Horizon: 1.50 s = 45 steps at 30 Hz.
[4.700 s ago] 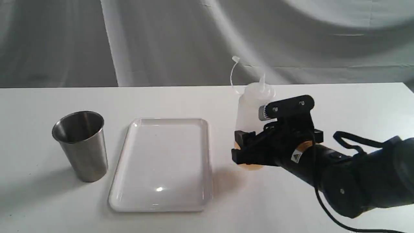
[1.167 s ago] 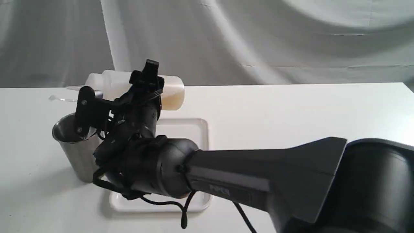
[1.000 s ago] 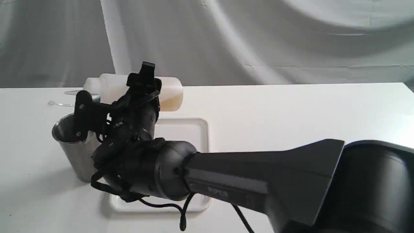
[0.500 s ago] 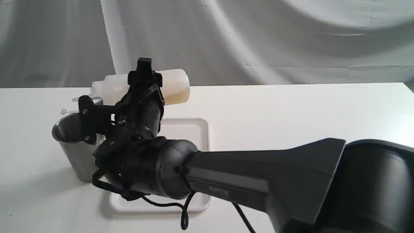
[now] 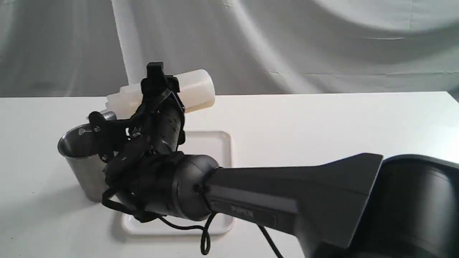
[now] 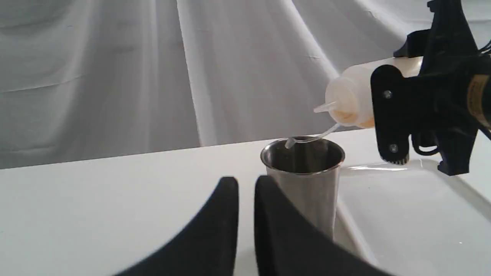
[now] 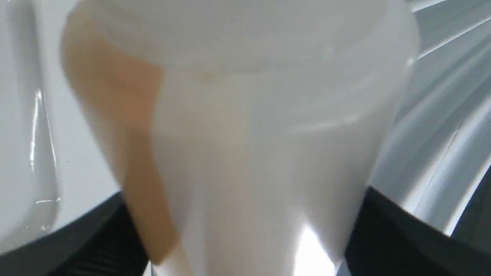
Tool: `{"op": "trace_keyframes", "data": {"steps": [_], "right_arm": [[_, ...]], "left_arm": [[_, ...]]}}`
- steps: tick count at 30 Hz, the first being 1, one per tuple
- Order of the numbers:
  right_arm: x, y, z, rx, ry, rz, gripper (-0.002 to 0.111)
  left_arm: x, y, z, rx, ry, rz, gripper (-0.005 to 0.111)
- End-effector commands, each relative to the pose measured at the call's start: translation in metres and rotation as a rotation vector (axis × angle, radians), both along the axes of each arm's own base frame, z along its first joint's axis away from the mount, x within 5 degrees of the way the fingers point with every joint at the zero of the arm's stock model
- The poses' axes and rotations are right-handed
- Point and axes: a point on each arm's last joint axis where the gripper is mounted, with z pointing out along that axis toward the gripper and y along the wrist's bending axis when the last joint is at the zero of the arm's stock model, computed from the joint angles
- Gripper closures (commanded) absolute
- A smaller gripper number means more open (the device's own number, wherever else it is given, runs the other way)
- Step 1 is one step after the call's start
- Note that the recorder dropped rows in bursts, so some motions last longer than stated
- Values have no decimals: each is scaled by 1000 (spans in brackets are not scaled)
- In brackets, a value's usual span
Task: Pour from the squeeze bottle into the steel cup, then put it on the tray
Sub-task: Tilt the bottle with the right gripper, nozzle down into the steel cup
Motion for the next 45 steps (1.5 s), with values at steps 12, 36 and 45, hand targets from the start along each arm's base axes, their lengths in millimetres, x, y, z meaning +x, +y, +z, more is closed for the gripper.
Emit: {"op": "trace_keyframes", "data": {"steps": [12,36,45], "right_arm": [[-1,-1,20,-45,-60,-5,53],[-5,0,32,-103,-69,5,53],[-7,-2,42,-145,-78,0,53]], "left_arm": [[0,0,-1,-1,-2,-5,98],[0,0,-1,-1,-2,-5,98],[0,0,-1,2,-2,-5,98]]}}
